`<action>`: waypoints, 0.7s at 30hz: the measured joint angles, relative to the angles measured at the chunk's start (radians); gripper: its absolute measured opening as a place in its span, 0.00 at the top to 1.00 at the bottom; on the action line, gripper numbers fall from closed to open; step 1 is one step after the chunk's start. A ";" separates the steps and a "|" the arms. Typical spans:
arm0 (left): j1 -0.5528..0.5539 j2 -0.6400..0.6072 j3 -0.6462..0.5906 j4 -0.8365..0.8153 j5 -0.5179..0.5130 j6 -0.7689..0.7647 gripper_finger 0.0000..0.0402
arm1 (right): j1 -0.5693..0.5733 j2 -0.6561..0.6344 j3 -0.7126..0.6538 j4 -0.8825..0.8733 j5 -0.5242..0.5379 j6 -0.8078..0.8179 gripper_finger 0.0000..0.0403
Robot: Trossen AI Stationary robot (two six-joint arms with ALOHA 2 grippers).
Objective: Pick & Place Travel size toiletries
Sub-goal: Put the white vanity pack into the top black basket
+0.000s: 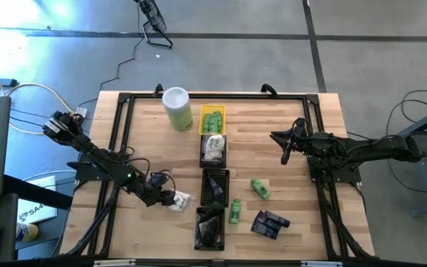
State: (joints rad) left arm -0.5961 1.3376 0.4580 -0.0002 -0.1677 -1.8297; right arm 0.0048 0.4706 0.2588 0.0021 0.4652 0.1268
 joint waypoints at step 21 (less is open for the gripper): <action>0.000 0.002 -0.002 0.086 0.057 0.089 0.98 | 0.000 0.000 0.000 0.000 0.000 0.000 0.89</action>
State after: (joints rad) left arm -0.5961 1.3399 0.4561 0.0861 -0.1107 -1.7412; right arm 0.0045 0.4702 0.2588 0.0025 0.4652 0.1268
